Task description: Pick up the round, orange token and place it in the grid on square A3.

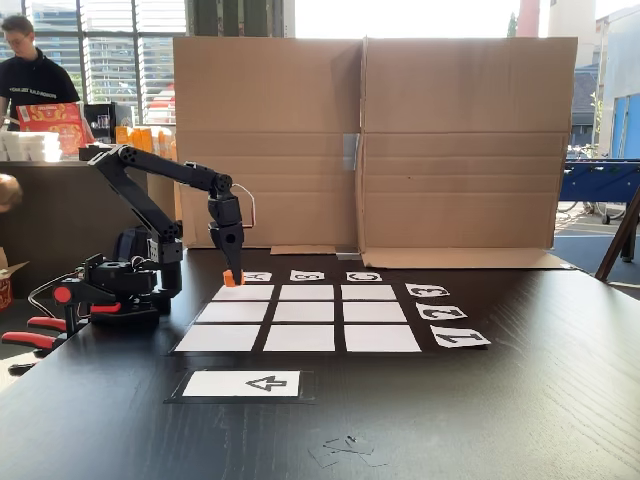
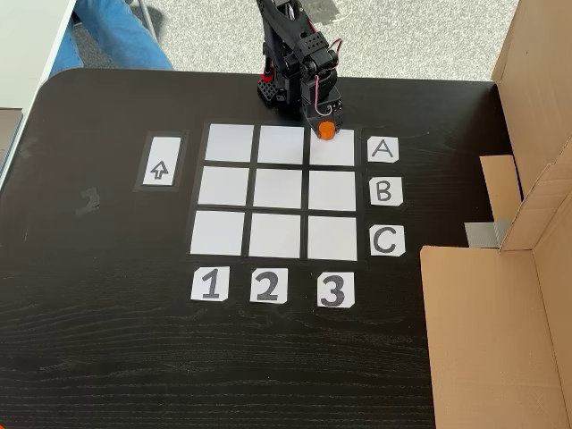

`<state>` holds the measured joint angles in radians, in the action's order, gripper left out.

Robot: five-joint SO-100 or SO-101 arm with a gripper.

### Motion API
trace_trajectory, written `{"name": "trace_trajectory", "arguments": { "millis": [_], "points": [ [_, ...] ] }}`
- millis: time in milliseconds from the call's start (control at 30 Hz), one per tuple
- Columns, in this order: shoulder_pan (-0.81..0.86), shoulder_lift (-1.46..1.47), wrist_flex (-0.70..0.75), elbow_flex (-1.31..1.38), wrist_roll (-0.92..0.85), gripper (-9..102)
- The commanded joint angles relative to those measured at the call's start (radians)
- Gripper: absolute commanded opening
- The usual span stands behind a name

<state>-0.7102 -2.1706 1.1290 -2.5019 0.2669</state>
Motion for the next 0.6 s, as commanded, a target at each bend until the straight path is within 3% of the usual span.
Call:
{"name": "trace_trajectory", "arguments": {
  "millis": [0,133,267,433,567],
  "points": [
    [-0.005,-0.011,-0.023,-0.011,0.02,0],
    [0.005,-0.028,-0.023,-0.034,0.028,1],
    [0.017,-0.043,-0.014,-0.072,0.026,25],
    [0.06,-0.084,-0.061,-0.127,0.035,40],
    [0.075,-0.101,-0.084,-0.147,0.043,44]
  ]
}}
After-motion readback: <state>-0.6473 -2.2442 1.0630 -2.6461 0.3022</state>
